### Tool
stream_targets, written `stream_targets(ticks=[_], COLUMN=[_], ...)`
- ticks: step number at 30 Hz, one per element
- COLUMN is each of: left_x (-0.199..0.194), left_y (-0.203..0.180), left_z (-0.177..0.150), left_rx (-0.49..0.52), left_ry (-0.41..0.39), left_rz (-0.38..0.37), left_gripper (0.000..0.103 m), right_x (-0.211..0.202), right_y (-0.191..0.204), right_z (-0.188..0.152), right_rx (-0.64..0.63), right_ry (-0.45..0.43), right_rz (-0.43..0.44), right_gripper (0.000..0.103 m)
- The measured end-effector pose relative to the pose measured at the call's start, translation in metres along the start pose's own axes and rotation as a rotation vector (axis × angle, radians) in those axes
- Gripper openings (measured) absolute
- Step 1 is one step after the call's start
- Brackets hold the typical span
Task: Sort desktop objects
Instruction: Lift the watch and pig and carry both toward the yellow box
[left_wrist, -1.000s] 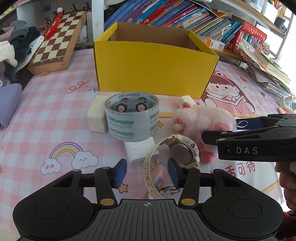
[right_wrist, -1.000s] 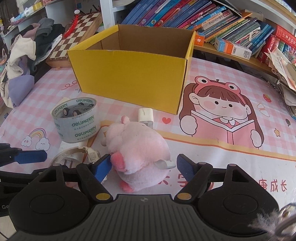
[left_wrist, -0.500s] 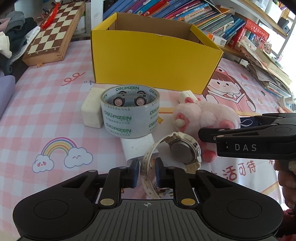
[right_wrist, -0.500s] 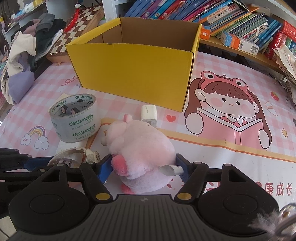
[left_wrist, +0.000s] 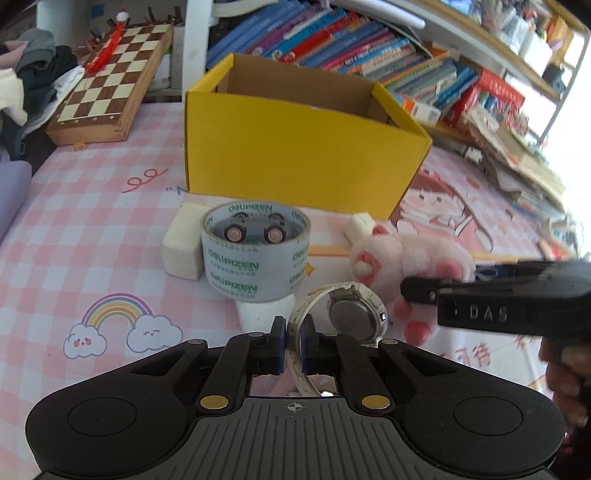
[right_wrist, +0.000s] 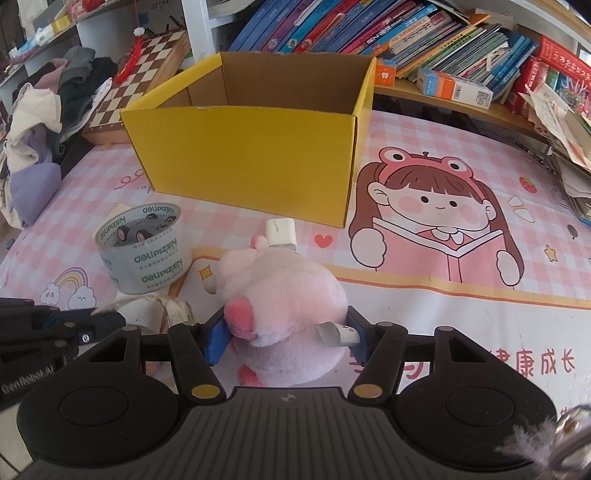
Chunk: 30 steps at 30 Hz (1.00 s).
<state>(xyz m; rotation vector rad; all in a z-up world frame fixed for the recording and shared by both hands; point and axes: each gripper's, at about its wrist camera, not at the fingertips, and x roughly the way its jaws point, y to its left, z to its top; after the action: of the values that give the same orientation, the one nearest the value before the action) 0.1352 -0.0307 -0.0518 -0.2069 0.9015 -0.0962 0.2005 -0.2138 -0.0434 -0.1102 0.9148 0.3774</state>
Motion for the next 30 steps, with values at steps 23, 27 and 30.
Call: stream_targets(ticks=[23,27,30], left_x=[-0.037,-0.044,-0.049], left_y=[0.026,0.03,0.031], left_z=[-0.001,-0.002,-0.002], left_rx=[-0.113,-0.121,-0.114], left_ry=[-0.1,-0.109,-0.117], left_rz=[-0.091,-0.108,-0.114], left_gripper=[0.006,0.006,0.006], right_x=[-0.042,-0.05,-0.055], right_y=[0.011,0.017,0.022], right_z=[-0.019,-0.023,-0.027], right_rx=[0.054,0.05,0.049], right_ry=[-0.067,-0.083,-0.091], right_rz=[-0.049,-0.053,-0.054], right_gripper=[0.06,0.06,0.06])
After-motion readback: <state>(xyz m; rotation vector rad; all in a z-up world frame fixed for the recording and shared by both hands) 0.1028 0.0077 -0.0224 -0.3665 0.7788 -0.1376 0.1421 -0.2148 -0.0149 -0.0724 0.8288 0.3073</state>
